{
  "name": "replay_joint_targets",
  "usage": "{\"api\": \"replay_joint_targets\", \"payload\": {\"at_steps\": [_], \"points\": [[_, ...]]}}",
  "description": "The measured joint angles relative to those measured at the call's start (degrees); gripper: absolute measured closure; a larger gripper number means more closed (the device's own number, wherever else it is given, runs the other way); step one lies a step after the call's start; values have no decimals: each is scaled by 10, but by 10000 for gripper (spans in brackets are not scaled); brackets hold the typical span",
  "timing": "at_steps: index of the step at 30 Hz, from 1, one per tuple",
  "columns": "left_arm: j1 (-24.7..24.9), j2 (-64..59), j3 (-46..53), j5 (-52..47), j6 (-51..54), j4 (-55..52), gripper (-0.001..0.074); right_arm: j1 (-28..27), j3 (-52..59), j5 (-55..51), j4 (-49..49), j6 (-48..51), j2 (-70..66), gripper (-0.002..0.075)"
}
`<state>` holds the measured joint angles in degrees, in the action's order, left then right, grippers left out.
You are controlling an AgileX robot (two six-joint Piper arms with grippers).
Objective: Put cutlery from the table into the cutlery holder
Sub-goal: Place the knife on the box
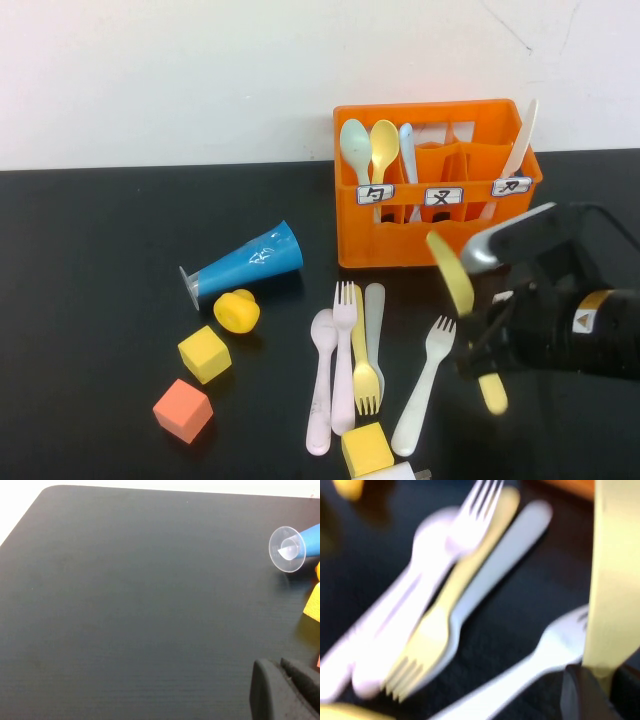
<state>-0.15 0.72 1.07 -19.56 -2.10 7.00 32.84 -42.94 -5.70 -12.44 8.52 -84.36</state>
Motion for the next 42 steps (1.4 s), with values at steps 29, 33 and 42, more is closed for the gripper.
{"api": "replay_joint_targets", "payload": {"at_steps": [29, 33, 42], "points": [[0, 0, 0, 0, -1, 0, 736, -18, -106, 494, 7, 45, -67, 622], [0, 0, 0, 0, -1, 0, 736, -27, -148, 481, 10, 41, -136, 622], [0, 0, 0, 0, 0, 0, 736, -30, -162, 473, 3, 37, -204, 538]]}}
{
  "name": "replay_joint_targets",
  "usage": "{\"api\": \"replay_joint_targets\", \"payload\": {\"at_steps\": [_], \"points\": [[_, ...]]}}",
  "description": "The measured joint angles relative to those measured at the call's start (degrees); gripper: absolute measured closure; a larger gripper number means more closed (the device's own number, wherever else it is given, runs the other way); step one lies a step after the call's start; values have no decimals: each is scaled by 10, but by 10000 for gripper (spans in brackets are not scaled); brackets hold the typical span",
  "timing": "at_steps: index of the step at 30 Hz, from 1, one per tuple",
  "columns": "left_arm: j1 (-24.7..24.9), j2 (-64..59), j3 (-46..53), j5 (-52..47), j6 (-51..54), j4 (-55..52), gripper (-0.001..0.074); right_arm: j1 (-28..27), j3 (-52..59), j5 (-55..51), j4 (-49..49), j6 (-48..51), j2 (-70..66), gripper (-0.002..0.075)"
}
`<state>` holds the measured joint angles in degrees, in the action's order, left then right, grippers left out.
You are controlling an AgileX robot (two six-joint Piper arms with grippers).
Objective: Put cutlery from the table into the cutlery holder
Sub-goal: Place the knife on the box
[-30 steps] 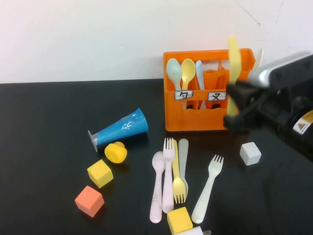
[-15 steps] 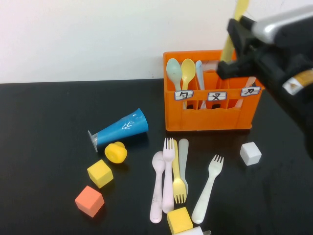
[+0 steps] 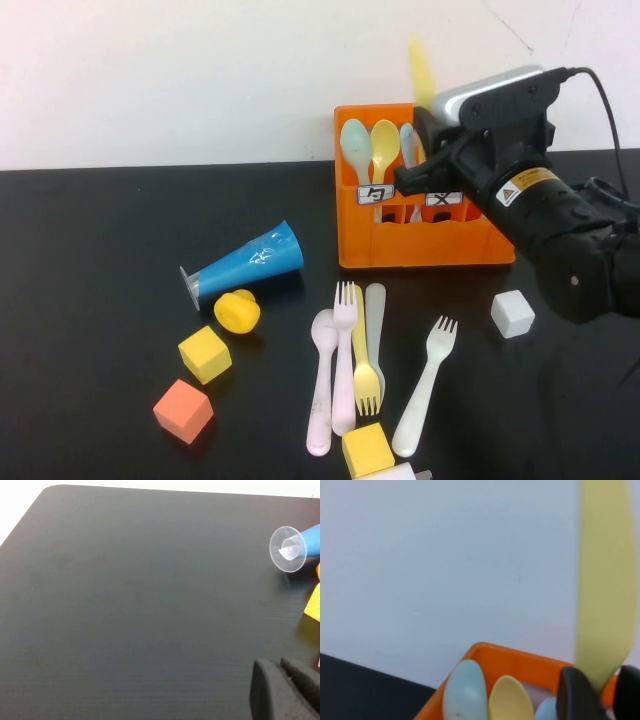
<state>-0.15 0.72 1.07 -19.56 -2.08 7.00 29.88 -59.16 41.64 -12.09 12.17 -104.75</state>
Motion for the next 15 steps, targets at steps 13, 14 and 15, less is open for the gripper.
{"api": "replay_joint_targets", "payload": {"at_steps": [13, 14, 15], "points": [[0, 0, 0, 0, 0, 0, 736, 0, -3, -117, 18, -1, 50, 459], [0, 0, 0, 0, 0, 0, 736, 0, -3, -149, 28, -1, 68, 459], [0, 0, 0, 0, 0, 0, 736, 0, -3, -182, 36, 2, 86, 459]]}}
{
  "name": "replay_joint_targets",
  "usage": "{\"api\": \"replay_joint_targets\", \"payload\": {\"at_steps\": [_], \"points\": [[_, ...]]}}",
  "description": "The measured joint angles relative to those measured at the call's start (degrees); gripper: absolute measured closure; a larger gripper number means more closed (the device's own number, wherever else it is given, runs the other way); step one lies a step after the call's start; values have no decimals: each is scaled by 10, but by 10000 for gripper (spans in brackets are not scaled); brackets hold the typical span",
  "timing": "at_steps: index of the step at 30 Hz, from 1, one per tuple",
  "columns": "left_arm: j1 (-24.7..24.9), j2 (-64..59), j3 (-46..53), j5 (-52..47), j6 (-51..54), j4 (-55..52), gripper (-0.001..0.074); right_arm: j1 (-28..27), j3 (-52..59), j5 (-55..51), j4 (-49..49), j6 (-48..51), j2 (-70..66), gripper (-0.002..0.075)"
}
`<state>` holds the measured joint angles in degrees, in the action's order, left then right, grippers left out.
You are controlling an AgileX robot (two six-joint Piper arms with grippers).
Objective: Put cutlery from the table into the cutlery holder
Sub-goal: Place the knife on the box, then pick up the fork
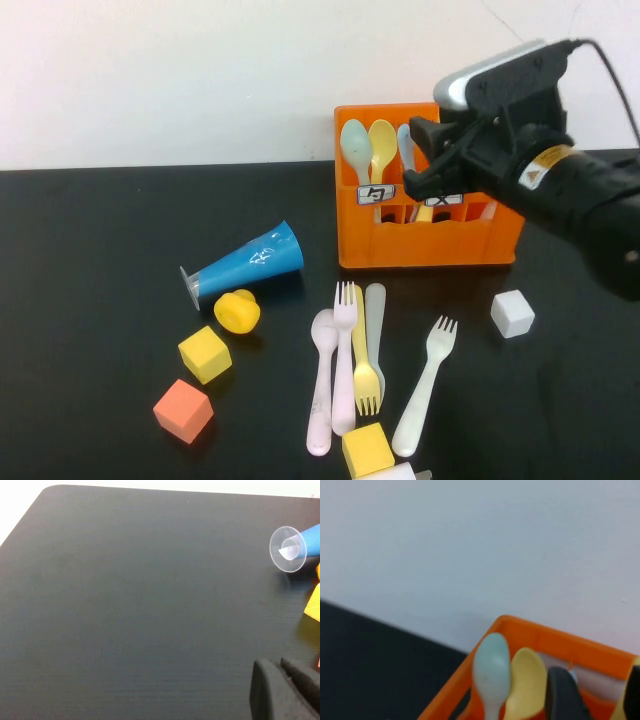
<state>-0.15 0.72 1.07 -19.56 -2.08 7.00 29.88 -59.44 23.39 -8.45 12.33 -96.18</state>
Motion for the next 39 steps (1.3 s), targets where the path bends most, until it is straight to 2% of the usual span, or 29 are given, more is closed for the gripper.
{"api": "replay_joint_targets", "payload": {"at_steps": [4, 9, 13, 17, 21, 25, 29, 39], "points": [[0, 0, 0, 0, 0, 0, 736, 0, -2, -140, 22, 22, 65, 459], [0, 0, 0, 0, 0, 0, 736, 0, -24, -383, 30, 30, 123, 459], [0, 0, 0, 0, 0, 0, 736, 0, -61, -581, -8, 32, 130, 459], [0, 0, 0, 0, 0, 0, 736, 11, -80, -701, -23, 12, 119, 459], [0, 0, 0, 0, -1, 0, 736, 41, -89, -733, -26, -32, 94, 459], [0, 0, 0, 0, -1, 0, 736, 77, -91, -707, -26, -105, 56, 459], [0, 0, 0, 0, -1, 0, 736, 99, -109, -683, -26, -139, 4, 459], [0, 0, 0, 0, -1, 0, 736, 134, -281, -737, 23, -194, -149, 459]]}}
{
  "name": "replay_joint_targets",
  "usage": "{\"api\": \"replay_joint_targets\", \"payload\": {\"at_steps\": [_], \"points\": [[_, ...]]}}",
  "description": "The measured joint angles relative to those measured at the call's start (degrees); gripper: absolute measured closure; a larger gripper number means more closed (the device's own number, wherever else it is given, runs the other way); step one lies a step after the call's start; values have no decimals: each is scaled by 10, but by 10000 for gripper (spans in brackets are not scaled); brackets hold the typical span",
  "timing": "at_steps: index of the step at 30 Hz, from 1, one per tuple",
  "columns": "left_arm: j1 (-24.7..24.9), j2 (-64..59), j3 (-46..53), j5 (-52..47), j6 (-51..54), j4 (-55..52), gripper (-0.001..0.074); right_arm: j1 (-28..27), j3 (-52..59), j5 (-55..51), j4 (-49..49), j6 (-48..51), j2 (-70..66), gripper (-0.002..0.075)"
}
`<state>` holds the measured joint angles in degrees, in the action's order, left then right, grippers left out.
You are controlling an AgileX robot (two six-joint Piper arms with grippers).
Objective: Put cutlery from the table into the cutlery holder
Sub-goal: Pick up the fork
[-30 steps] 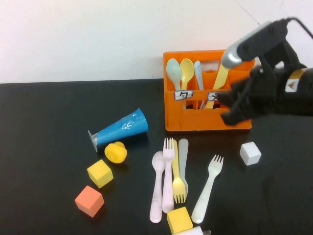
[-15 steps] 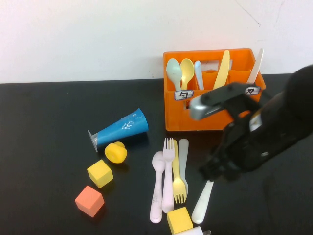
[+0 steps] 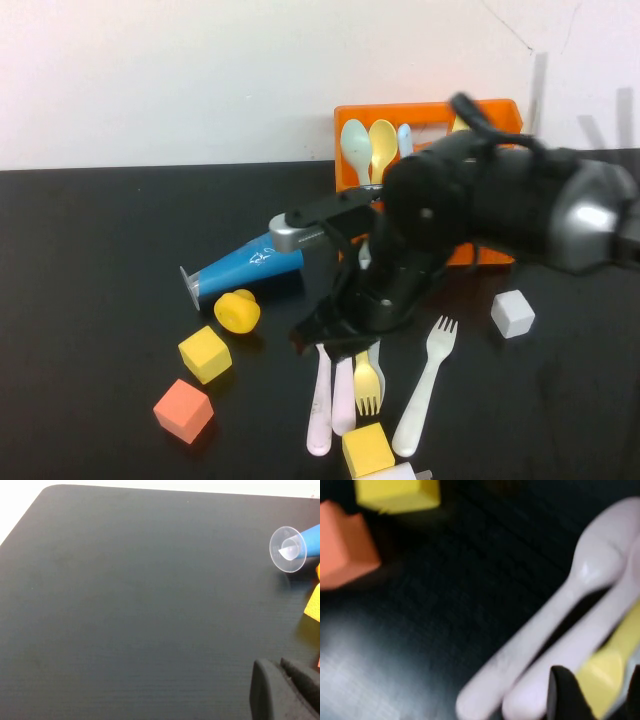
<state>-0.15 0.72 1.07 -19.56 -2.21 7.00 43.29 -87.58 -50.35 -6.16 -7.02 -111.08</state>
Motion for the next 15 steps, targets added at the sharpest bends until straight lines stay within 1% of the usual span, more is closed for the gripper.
{"api": "replay_joint_targets", "payload": {"at_steps": [7, 11, 15], "points": [[0, 0, 0, 0, 0, 0, 736, 5, -104, -53, 40, -40, -95, 459], [0, 0, 0, 0, 0, 0, 736, 6, -133, -75, 62, -63, -123, 459], [0, 0, 0, 0, 1, 0, 736, 6, -138, -78, 77, -75, -132, 459]]}}
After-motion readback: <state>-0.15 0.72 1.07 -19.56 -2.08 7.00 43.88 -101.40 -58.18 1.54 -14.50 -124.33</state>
